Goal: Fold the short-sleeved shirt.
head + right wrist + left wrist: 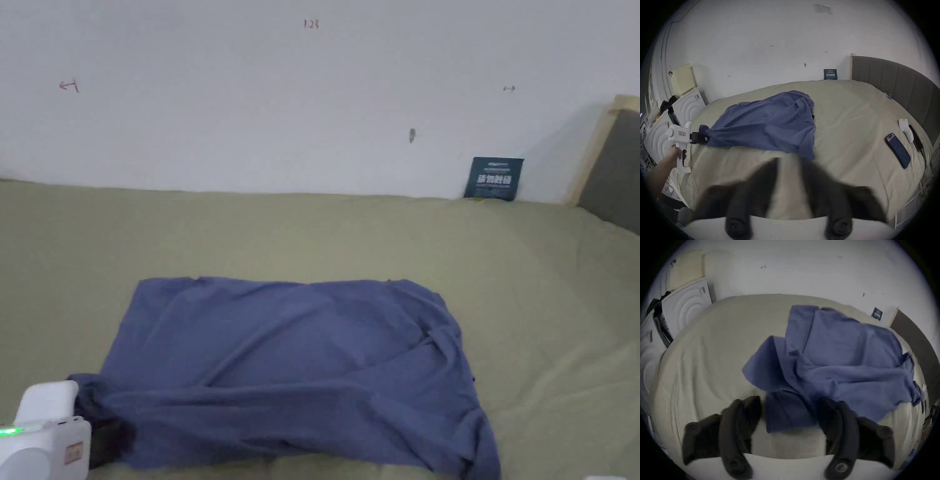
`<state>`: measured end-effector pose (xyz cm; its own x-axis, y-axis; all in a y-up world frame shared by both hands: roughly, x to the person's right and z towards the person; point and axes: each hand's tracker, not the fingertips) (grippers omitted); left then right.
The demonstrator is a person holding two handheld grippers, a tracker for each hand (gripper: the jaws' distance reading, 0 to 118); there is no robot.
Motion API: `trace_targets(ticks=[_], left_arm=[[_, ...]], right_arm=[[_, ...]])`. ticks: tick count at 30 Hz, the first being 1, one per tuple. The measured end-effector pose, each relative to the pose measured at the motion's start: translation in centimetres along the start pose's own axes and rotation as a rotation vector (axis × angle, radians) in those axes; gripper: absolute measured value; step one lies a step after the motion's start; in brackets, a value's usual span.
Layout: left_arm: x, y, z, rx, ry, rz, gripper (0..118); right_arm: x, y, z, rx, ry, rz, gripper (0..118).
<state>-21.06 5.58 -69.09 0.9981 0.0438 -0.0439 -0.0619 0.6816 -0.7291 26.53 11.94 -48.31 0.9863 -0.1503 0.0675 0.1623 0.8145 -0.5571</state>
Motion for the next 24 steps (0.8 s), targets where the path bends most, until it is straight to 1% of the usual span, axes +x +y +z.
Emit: trace_targets(ticks=[1,2,3,4,6,8,9,10,11,12,13,14,16,17,18,20,21,24], left_arm=[[0.0,0.3,1.0,0.055,-0.017,0.03,3],[0.0,0.3,1.7,0.077,-0.085,0.027,3],[0.6,0.7,2.3,0.115,-0.067,0.006,3],[1.1,0.9,4.0,0.092,-0.059,-0.051,3],[1.8,1.2,4.6,0.091,-0.032,-0.119,3],[1.1,1.5,3.8,0.062,-0.065,-0.097,3],[0.9,1.5,3.8,0.053,-0.069,-0.078,3],[0.6,1.4,3.8,0.039,-0.086,-0.052,3],[0.4,1.3,3.7,0.034,-0.096,-0.013,3],[-0.3,1.2,3.0,0.025,-0.096,0.002,3],[-0.5,1.1,2.9,0.014,-0.103,0.004,3],[-0.6,0.9,2.9,0.01,-0.112,0.012,3],[-1.1,0.6,2.1,0.006,-0.117,0.005,3],[-1.1,0.5,2.2,0.014,-0.119,-0.005,3],[-1.2,0.5,2.4,0.018,-0.121,-0.011,3],[-1.9,0.7,2.2,0.02,-0.132,0.003,3],[-2.1,0.8,2.5,0.024,-0.145,0.018,3],[-2.1,0.9,4.2,0.04,-0.158,0.017,3]], right_arm=[[0.6,0.2,-1.0,-0.009,0.054,-0.031,83],[0.9,0.4,-1.9,-0.014,0.07,-0.052,90],[1.2,0.6,-3.0,-0.01,0.068,-0.095,90],[1.4,1.0,-4.4,-0.026,0.047,-0.099,90],[2.1,1.5,-7.3,-0.051,-0.017,-0.102,90],[2.3,1.9,-10.1,-0.064,-0.016,-0.07,90],[2.6,2.0,-11.9,-0.11,-0.053,-0.049,91],[2.5,2.1,-13.2,-0.12,-0.077,-0.018,90],[2.6,2.2,-14.1,-0.122,-0.074,-0.014,86],[2.6,2.3,-14.7,-0.145,-0.071,0.004,71],[3.1,2.5,-15.3,-0.168,-0.025,-0.014,15],[3.3,2.7,-15.3,-0.171,-0.013,-0.029,5],[2.9,3.3,-14.1,-0.144,-0.035,-0.004,4],[3.3,3.8,-13.6,-0.132,-0.002,-0.007,4],[3.0,4.2,-12.9,-0.096,0.016,0.015,4],[2.6,5.1,-11.7,-0.092,0.005,0.061,4],[3.4,5.3,-11.2,-0.096,0.013,0.063,4],[3.3,6.6,-9.2,-0.085,0.063,0.083,4]])
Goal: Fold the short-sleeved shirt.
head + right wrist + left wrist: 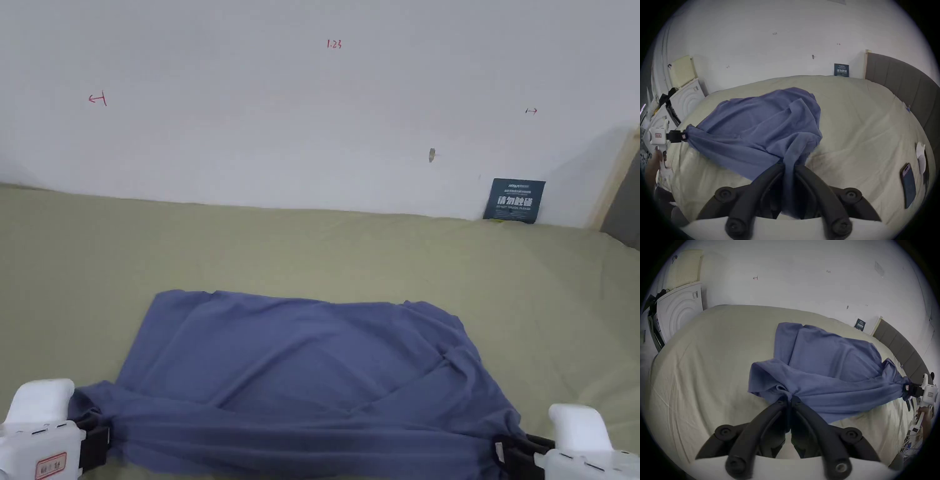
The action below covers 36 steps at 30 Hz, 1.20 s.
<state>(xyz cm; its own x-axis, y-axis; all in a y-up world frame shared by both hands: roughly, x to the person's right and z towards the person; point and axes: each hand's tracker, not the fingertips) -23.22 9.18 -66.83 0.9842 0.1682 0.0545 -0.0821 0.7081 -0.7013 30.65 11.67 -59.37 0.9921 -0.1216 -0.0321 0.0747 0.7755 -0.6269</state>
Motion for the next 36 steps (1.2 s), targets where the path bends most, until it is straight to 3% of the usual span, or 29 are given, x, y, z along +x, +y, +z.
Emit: trace_targets(ticks=[12,19,22,25,30,31,32,34,35,36], left_arm=[[0.2,-3.2,9.3,-0.067,-0.033,-0.044,3],[-0.3,-9.0,14.7,-0.176,-0.036,-0.061,3],[-0.7,-11.5,15.5,-0.232,-0.034,-0.045,3],[-0.7,-13.4,15.8,-0.285,-0.041,-0.031,3],[-1.0,-14.9,15.5,-0.309,-0.049,0.018,3],[-1.1,-14.8,15.3,-0.305,-0.064,0.019,5],[-1.0,-14.5,15.5,-0.303,-0.08,0.013,10],[-1.0,-13.6,17.0,-0.253,-0.098,0.002,31],[-1.0,-13.0,18.0,-0.203,-0.105,0.012,44],[-0.6,-12.3,19.4,-0.165,-0.109,0.029,70]], right_arm=[[1.7,-1.5,8.1,-0.105,0.048,0.02,4],[2.0,-6.2,12.8,-0.233,0.078,0.097,4],[2.4,-8.3,13.5,-0.295,0.081,0.127,4],[2.9,-9.9,13.3,-0.39,0.074,0.095,4],[2.6,-11.0,13.4,-0.363,0.066,0.118,5],[2.5,-10.8,13.6,-0.332,0.07,0.137,8],[2.4,-10.4,14.0,-0.304,0.066,0.155,19],[2.2,-9.4,15.4,-0.26,0.032,0.201,70],[2.1,-8.7,16.4,-0.23,0.004,0.215,71],[1.9,-7.8,17.7,-0.184,-0.023,0.235,71]])
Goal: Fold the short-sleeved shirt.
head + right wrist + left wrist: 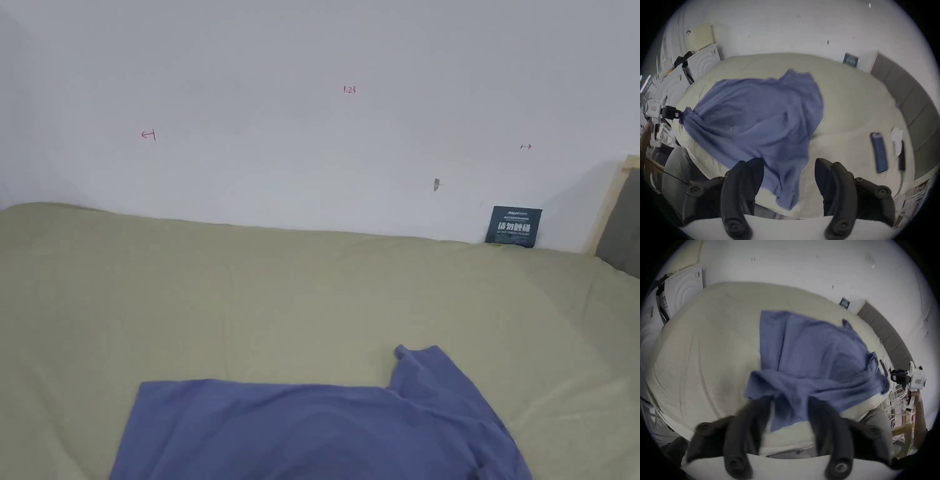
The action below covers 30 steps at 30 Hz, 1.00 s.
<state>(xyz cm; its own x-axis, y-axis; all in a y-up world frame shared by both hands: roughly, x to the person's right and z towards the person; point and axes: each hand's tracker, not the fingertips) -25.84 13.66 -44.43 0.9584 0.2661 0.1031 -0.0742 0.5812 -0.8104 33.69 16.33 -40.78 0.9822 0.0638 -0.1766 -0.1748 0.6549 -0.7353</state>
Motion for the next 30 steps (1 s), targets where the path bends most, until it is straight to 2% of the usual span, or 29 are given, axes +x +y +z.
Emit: trace_targets(ticks=[1,2,6,10,11,12,13,14,15,16,17,19,21,23,25,28,30], left_arm=[[0.5,0.5,1.3,0.047,0.002,-0.002,80],[1.2,0.9,2.4,0.112,0.004,-0.004,81],[6.1,2.5,5.3,0.283,0.04,-0.083,81],[12.5,1.4,4.4,0.398,0.142,-0.18,80],[13.7,0.9,4.0,0.4,0.164,-0.191,76],[14.7,0.0,3.5,0.412,0.173,-0.184,52],[15.7,-1.2,3.5,0.461,0.155,-0.172,17],[16.4,-2.2,3.6,0.507,0.119,-0.154,0],[17.1,-3.1,3.4,0.511,0.097,-0.138,0],[17.9,-4.5,3.2,0.513,0.114,-0.134,0],[18.4,-5.2,2.9,0.492,0.105,-0.146,0],[19.2,-6.4,1.6,0.391,0.072,-0.185,0],[18.7,-6.2,0.8,0.344,0.066,-0.209,0],[17.6,-5.7,-0.1,0.297,0.073,-0.155,0],[15.6,-3.2,-1.0,0.278,0.104,-0.1,0],[12.1,2.6,-2.6,0.266,0.199,-0.065,0],[8.6,7.9,-4.6,0.232,0.182,-0.047,0]], right_arm=[[-0.3,0.7,1.4,0.048,-0.017,0.003,71],[-0.7,1.3,2.6,0.092,-0.016,-0.005,71],[-4.3,4.3,5.7,0.259,-0.038,-0.025,71],[-10.3,4.7,4.8,0.387,-0.165,-0.041,71],[-11.6,4.4,4.5,0.415,-0.179,-0.047,69],[-12.8,3.8,4.2,0.434,-0.155,-0.073,65],[-14.1,3.2,3.7,0.421,-0.103,-0.089,32],[-15.1,2.7,3.4,0.426,-0.064,-0.11,1],[-16.1,2.2,2.9,0.395,-0.021,-0.117,0],[-17.6,1.2,2.4,0.321,-0.052,-0.124,0],[-18.2,1.3,2.6,0.379,-0.067,-0.119,0],[-19.3,0.9,2.2,0.343,0.021,-0.104,0],[-20.0,0.3,1.5,0.319,0.022,-0.063,0],[-20.1,0.6,1.3,0.31,0.018,-0.059,0],[-18.8,0.7,0.9,0.303,0.045,-0.093,0],[-17.5,1.8,0.7,0.302,0.031,-0.116,0],[-16.1,2.2,0.4,0.302,0.029,-0.134,0]])
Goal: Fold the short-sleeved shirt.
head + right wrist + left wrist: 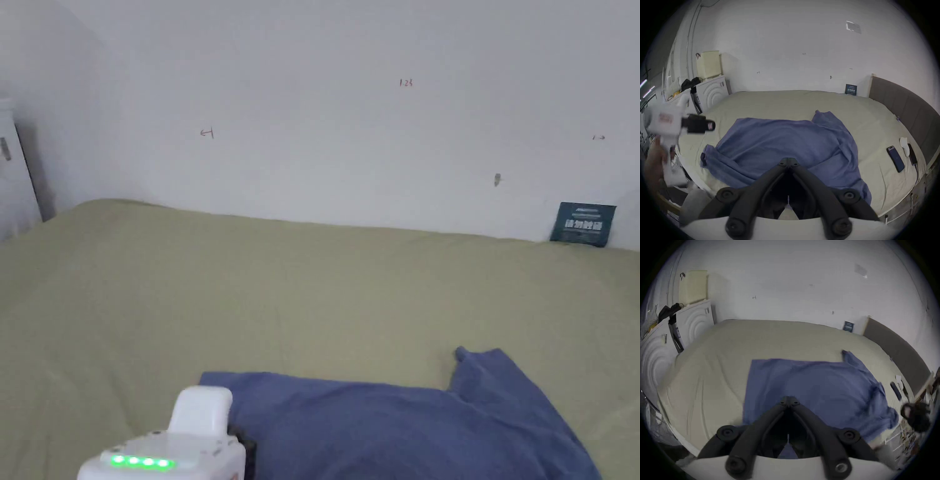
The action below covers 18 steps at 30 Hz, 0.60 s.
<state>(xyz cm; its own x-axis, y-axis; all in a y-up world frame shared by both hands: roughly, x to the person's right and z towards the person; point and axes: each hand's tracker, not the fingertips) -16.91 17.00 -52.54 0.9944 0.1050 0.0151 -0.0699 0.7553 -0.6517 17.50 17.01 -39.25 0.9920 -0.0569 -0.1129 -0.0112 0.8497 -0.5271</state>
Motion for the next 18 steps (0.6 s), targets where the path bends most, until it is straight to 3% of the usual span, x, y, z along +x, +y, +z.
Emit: trace_targets(ticks=[1,2,3,4,5,6,11,12,13,15,16,18], left_arm=[[-1.4,2.1,-2.3,-0.038,-0.017,0.026,5],[-2.6,3.9,-4.4,-0.079,-0.08,0.055,18],[-3.7,5.5,-6.6,-0.104,-0.068,0.072,40],[-4.8,7.2,-9.1,-0.151,-0.026,0.035,79],[-5.8,8.2,-11.2,-0.171,-0.021,0.025,99],[-5.9,9.2,-13.2,-0.191,0.045,-0.028,104],[-6.7,9.3,-21.6,-0.4,-0.037,-0.049,104],[-6.5,8.7,-22.9,-0.412,-0.04,-0.088,99],[-5.8,7.9,-23.6,-0.454,0.009,-0.118,80],[-4.8,6.7,-23.9,-0.466,0.044,-0.216,78],[-4.6,6.7,-23.1,-0.391,0.051,-0.187,67],[-4.4,6.7,-21.0,-0.394,0.001,-0.125,50]], right_arm=[[0.5,0.3,-0.4,-0.001,-0.002,-0.007,0],[1.0,0.7,-0.9,-0.004,-0.006,-0.015,0],[1.7,0.8,-1.5,-0.014,-0.006,-0.032,0],[2.5,1.2,-2.2,-0.024,0.0,-0.048,0],[3.2,1.5,-2.7,-0.038,0.017,-0.058,0],[3.9,1.9,-3.3,-0.055,0.033,-0.073,1],[8.1,3.7,-5.7,-0.055,0.007,-0.101,1],[9.4,4.6,-6.8,-0.052,0.011,-0.101,3],[10.7,5.8,-8.3,-0.039,0.014,-0.088,13],[13.8,8.6,-12.1,-0.074,0.076,-0.059,59],[15.5,10.3,-14.8,-0.16,0.101,-0.062,82],[18.2,12.6,-20.2,-0.315,0.06,-0.032,84]])
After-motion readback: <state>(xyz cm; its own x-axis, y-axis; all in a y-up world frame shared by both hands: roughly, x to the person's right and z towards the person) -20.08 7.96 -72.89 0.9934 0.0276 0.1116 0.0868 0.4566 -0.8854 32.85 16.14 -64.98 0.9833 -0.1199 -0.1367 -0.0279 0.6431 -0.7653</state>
